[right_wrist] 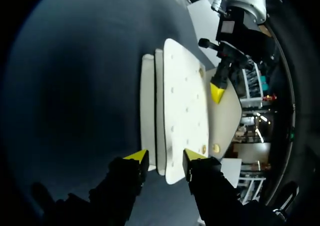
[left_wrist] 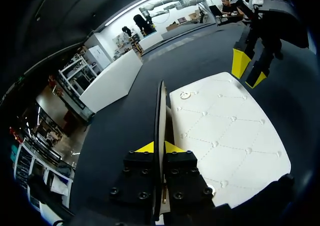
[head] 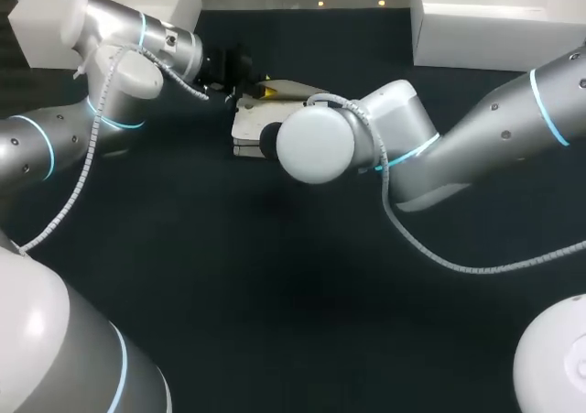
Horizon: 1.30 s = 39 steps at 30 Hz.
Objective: Pick up the bag, open it, inspect its contents, close it, and place it on the opposite side
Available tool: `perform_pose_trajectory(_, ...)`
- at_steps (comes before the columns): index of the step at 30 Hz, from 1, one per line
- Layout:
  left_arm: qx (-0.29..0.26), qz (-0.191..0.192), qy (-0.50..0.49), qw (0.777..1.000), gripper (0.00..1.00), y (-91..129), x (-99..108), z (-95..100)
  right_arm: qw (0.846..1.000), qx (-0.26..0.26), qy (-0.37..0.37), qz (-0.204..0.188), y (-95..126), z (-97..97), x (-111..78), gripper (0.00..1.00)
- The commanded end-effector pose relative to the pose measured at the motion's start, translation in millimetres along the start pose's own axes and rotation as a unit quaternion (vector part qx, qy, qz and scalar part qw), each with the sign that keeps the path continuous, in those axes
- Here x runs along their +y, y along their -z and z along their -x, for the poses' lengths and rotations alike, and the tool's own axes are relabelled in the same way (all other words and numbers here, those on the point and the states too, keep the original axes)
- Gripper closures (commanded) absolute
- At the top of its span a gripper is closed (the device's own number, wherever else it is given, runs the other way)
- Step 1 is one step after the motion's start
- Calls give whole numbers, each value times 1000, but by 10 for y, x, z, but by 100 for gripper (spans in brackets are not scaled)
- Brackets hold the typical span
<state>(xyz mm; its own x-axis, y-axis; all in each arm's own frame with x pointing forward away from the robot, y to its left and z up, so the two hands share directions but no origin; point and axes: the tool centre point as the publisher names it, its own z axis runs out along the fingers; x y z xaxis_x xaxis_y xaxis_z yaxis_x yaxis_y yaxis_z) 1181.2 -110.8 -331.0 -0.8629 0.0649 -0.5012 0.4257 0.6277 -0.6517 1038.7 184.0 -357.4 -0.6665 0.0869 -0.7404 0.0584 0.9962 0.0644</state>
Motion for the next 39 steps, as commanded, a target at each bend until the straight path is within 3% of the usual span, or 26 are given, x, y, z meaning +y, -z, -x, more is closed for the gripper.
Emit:
perform_pose_trajectory(1,5,-4,-3,1000,100,-20,17,28,1000,-8,-4,-1,-93,-4,-10,59)
perform_pose_trajectory(22,21,-6,-13,1000,100,-57,-13,2,999,-19,-25,7,-227,86,-48,72)
perform_pose_trajectory(27,24,-9,-17,1000,100,-48,-25,-4,999,-21,-22,9,-238,101,-39,80)
perform_pose_trajectory(31,25,-11,-23,999,100,-40,-35,-16,999,-22,-21,8,-245,111,-39,100)
perform_pose_trajectory(39,17,-16,-56,998,100,-30,-67,-83,999,-27,-23,11,-206,122,-36,100)
